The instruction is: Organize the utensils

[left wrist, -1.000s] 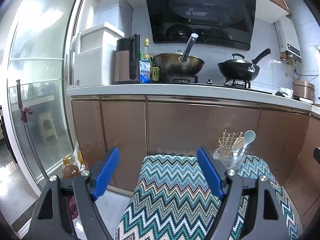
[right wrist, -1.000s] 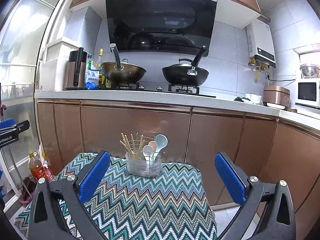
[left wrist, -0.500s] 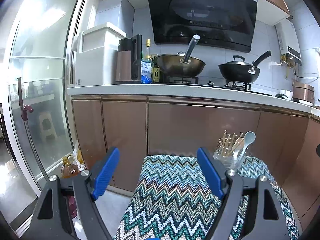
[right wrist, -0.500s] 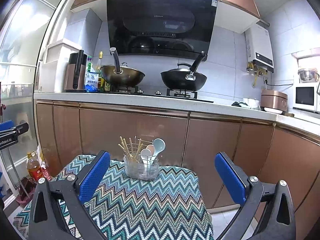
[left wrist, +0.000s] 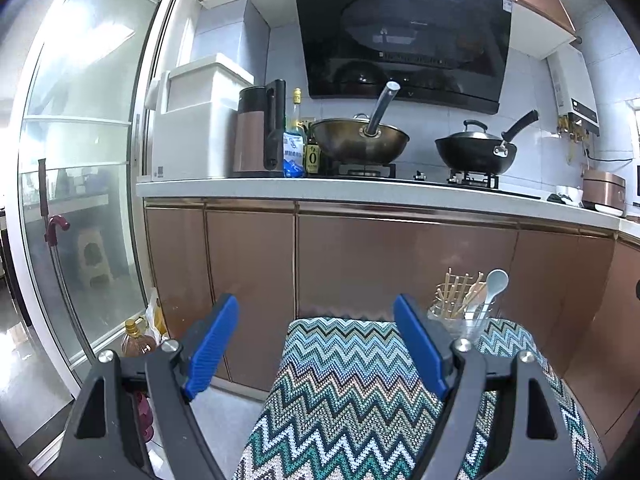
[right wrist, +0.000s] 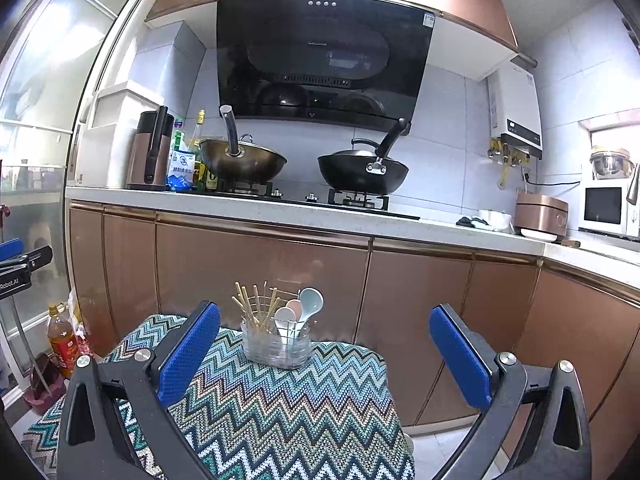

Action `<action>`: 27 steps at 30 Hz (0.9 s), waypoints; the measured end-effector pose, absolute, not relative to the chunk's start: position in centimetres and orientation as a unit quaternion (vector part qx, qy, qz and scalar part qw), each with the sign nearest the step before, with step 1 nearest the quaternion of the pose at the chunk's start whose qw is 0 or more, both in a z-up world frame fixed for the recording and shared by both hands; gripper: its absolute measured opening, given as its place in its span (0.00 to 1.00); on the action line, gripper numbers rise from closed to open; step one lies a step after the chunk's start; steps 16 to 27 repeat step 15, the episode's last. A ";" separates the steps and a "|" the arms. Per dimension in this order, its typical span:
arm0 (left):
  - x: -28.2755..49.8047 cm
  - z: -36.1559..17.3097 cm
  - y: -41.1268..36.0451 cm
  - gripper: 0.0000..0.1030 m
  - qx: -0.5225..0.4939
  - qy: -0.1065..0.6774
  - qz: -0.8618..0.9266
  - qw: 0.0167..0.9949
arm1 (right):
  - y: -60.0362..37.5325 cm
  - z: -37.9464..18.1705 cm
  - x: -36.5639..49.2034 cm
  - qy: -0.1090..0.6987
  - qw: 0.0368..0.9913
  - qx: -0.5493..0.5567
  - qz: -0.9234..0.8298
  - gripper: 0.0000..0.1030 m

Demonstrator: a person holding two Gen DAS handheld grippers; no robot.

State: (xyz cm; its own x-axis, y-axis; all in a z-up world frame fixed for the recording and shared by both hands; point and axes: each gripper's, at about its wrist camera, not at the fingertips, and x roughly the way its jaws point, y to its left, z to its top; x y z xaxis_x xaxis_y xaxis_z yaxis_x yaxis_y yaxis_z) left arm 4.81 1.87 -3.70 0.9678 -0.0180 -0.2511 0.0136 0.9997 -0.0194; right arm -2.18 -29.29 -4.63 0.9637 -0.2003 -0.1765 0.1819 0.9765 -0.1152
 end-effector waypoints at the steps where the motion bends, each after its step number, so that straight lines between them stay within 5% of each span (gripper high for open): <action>1: 4.8 -3.7 2.0 0.77 -0.010 0.127 -0.008 0.992 | -29.3 -4.6 -2.3 0.093 0.990 -0.049 -0.097 1.00; 27: 3.3 -2.1 2.0 0.77 -0.009 0.102 0.002 0.995 | -29.6 -4.0 -3.3 0.082 0.990 -0.052 -0.104 1.00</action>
